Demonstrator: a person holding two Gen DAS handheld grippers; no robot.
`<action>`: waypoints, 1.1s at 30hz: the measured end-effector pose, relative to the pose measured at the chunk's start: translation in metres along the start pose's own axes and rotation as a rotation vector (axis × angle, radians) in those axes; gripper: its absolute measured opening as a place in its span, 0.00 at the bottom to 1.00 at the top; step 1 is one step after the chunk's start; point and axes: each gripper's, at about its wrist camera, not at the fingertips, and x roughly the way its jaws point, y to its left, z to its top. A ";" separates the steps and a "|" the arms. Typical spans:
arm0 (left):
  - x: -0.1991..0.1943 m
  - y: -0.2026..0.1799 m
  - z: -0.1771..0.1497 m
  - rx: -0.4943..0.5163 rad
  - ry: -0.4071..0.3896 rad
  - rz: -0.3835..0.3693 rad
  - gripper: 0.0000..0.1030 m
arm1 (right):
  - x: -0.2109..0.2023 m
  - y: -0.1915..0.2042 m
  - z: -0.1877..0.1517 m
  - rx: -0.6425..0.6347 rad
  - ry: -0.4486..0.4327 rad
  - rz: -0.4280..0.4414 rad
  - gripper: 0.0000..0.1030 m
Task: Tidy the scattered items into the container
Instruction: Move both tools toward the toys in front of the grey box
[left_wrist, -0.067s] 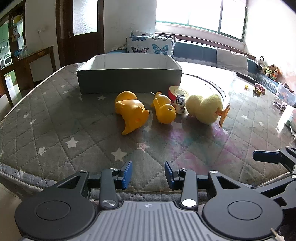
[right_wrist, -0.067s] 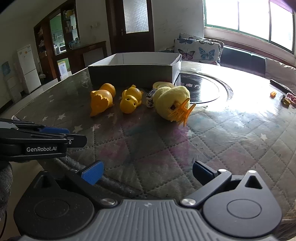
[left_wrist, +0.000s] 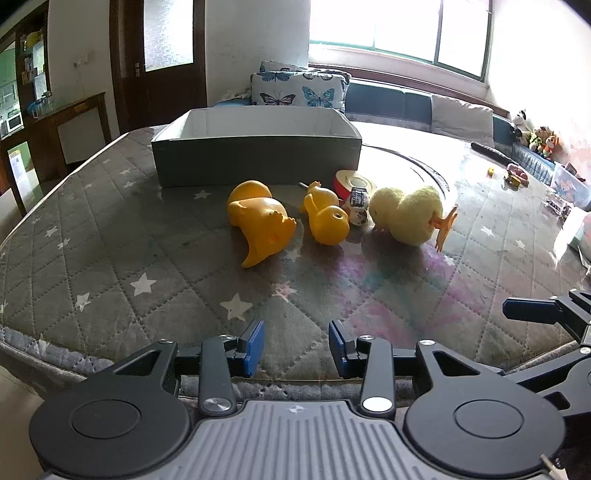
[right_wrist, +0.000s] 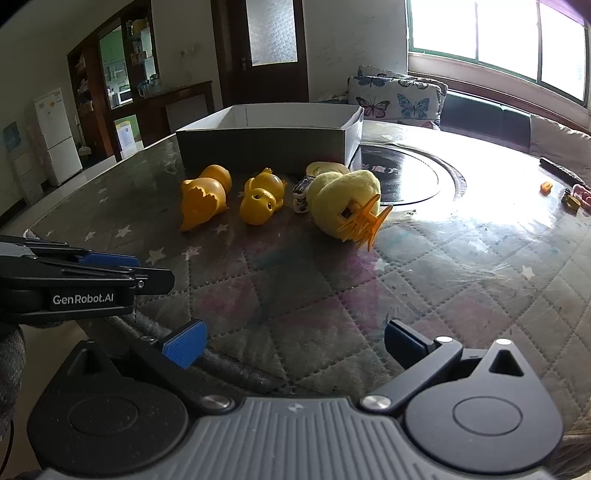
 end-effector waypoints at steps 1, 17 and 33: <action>0.001 0.000 0.000 0.001 0.003 0.001 0.39 | -0.001 0.000 0.001 0.000 0.005 -0.001 1.00; 0.001 -0.002 -0.001 0.017 0.017 0.004 0.39 | 0.003 0.002 -0.001 0.005 0.016 0.001 1.00; 0.006 -0.004 0.003 0.028 0.029 0.003 0.39 | 0.007 0.000 0.001 0.004 0.038 0.009 1.00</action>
